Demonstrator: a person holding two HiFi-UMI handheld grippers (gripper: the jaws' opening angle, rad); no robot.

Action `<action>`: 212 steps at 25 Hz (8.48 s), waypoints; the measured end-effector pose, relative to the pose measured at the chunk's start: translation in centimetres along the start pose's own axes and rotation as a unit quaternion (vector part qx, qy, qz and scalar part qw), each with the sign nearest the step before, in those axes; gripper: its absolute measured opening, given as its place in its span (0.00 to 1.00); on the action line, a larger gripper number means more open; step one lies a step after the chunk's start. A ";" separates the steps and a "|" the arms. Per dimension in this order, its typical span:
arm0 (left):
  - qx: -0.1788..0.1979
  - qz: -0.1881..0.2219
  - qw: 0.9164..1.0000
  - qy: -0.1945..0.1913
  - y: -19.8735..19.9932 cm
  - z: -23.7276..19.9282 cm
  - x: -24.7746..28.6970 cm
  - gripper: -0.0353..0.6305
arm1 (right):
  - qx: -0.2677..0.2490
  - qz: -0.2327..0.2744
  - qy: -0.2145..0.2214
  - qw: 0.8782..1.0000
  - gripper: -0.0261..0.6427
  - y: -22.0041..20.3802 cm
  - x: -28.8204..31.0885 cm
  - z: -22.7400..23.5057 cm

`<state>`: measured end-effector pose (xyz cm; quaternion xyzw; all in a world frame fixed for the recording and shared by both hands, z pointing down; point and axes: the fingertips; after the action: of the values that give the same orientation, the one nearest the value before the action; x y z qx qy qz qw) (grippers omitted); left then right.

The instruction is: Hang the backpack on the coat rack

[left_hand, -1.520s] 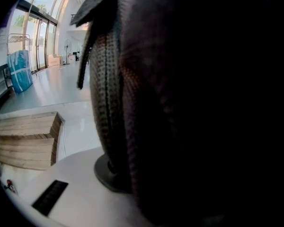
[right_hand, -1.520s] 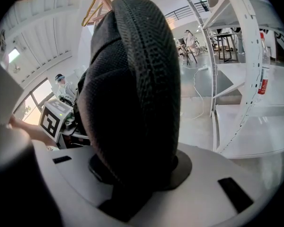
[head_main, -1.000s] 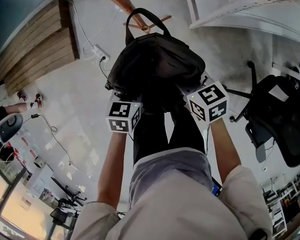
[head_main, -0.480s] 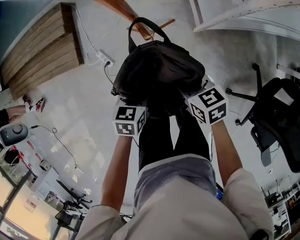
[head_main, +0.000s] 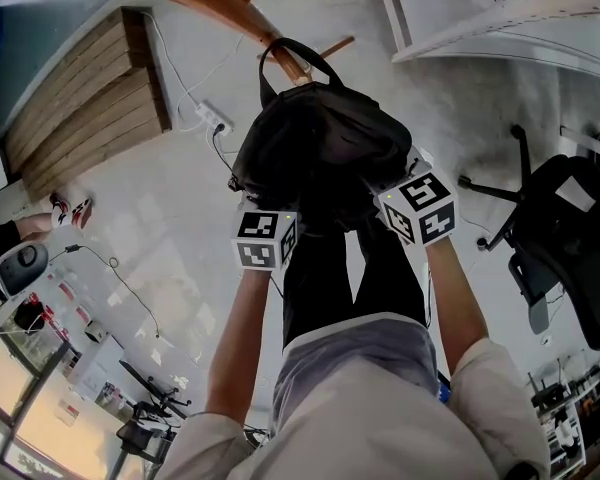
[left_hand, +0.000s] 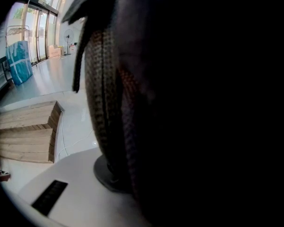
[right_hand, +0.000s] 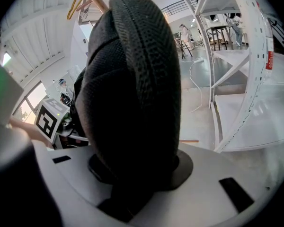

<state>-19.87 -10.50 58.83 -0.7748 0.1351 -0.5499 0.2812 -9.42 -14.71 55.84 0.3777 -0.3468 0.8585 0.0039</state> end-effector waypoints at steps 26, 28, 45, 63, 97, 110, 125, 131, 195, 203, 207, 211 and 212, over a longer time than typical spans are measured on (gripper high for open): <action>-0.021 -0.028 0.999 0.006 -1.6 -4.2 5.0 0.24 | 0.028 -0.030 0.005 0.999 0.24 -0.8 6.4 2.9; -0.022 -0.026 0.999 0.006 -1.6 -4.4 5.3 0.24 | 0.028 -0.028 0.003 0.999 0.25 -0.7 6.6 3.1; -0.002 -0.001 1.000 0.004 -0.8 -7.5 7.9 0.26 | 0.035 -0.010 -0.004 0.999 0.27 0.2 9.7 4.9; 0.018 0.021 1.000 0.002 -0.2 -9.1 9.9 0.32 | 0.011 -0.009 -0.029 0.999 0.32 0.5 10.9 6.7; -0.017 0.021 0.997 0.076 1.0 -12.1 9.2 0.47 | 0.060 -0.023 -0.084 0.994 0.57 0.6 11.2 9.0; -0.029 0.007 0.995 0.091 1.2 -11.0 6.2 0.47 | 0.042 -0.044 -0.087 0.994 0.58 0.4 8.5 7.8; -0.036 0.009 0.995 0.089 1.7 -7.6 2.8 0.47 | 0.036 -0.050 -0.093 0.994 0.57 0.5 5.5 6.6; -0.034 0.008 0.996 0.081 2.0 -5.9 1.7 0.40 | 0.030 -0.050 -0.090 0.994 0.56 0.9 3.8 6.1; -0.077 0.188 0.974 0.096 4.5 10.5 -21.0 0.07 | -0.091 0.064 -0.035 0.993 0.08 3.3 -22.8 -10.2; -0.063 0.210 0.972 0.087 6.1 12.7 -22.0 0.07 | -0.089 0.081 -0.028 0.992 0.07 3.6 -24.9 -10.6; -0.065 0.217 0.970 0.085 6.4 13.5 -22.3 0.07 | -0.090 0.084 -0.024 0.992 0.07 3.5 -25.8 -10.5; -0.075 0.226 0.967 0.089 6.5 14.0 -22.8 0.07 | -0.096 0.088 -0.020 0.991 0.07 3.5 -26.6 -10.5; -0.075 0.229 0.966 0.090 6.6 14.0 -23.1 0.07 | -0.098 0.092 -0.019 0.991 0.07 3.6 -26.7 -10.6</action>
<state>-14.49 0.18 33.77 -0.6898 0.3741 -0.5264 0.3274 1.86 -4.21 31.28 0.3586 -0.4621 0.8098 -0.0447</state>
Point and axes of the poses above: the fingertips, and each gripper's own axes: x forward along the fingers, z to its right, y out of its top, and after that the axes turned 2 degrees about x, right-handed
